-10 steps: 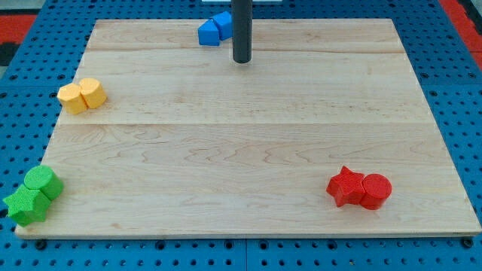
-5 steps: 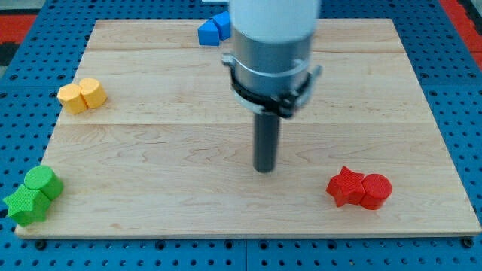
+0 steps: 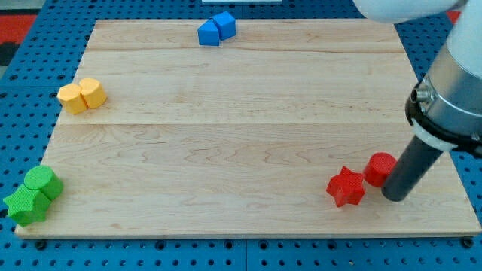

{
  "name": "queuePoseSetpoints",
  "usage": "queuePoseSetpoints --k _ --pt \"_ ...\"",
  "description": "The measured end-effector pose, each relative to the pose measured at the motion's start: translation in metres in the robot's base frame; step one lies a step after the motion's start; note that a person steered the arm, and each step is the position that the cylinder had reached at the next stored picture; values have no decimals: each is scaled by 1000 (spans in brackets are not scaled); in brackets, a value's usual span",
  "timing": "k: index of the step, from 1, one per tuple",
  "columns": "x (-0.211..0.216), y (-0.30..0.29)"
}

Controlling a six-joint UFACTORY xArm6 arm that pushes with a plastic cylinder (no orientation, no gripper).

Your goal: Place the red blocks at the right center of the board

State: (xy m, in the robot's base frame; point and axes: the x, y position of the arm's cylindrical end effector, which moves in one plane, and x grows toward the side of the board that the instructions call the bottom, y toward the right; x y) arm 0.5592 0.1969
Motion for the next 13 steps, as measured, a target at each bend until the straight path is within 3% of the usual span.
queuePoseSetpoints --k 1,2,4,5,7,8,9,10,11,13 --pt "-40 12" --pt "-89 -27" --pt "-82 -43" --pt "-102 -58" --pt "-110 -151" --pt "-145 -132" --pt "-144 -36" --pt "-121 -51" --pt "-38 -64" --pt "14 -200"
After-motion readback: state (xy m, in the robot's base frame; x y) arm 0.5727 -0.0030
